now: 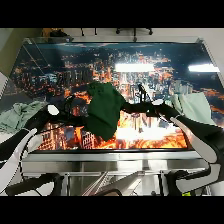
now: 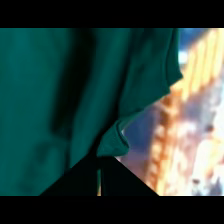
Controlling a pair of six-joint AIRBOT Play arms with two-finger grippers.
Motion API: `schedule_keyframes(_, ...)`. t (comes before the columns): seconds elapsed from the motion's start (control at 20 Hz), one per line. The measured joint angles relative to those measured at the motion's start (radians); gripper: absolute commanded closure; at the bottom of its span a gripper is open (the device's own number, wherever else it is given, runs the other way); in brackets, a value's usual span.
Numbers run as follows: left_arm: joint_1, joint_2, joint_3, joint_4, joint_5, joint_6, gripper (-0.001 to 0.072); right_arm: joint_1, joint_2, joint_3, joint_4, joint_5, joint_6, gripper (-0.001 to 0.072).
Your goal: Fold the shirts.
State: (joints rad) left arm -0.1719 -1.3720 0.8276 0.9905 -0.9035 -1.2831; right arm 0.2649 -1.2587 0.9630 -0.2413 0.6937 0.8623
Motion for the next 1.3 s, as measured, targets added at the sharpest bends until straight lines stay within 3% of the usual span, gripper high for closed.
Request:
schedule_keyframes(0.3, 0.014, 0.197, 0.292, 0.001, -0.122, 0.000, 0.0702, -0.139, 0.342, 0.106, -0.002, 0.087, 0.008, 0.0692)
schedule_keyframes(0.5, 0.083, 0.426, 0.613, 0.003, -0.177, -0.034, 0.0702, -0.260, 0.607, 0.270, -0.006, 0.134, 0.011, 0.0692)
schedule_keyframes(0.75, 0.130, 0.629, 0.943, 0.017, -0.196, -0.060, 0.0702, -0.332, 0.793, 0.503, -0.094, 0.143, 0.007, 0.0692)
schedule_keyframes(1.0, 0.138, 0.662, 1.075, 0.082, -0.243, -0.068, 0.0700, -0.347, 0.787, 0.637, -0.195, 0.139, 0.003, 0.0692)
schedule_keyframes(1.3, 0.087, 0.479, 0.875, 0.106, -0.371, -0.071, 0.0699, -0.350, 0.488, 0.653, -0.231, 0.296, 0.035, 0.0691)
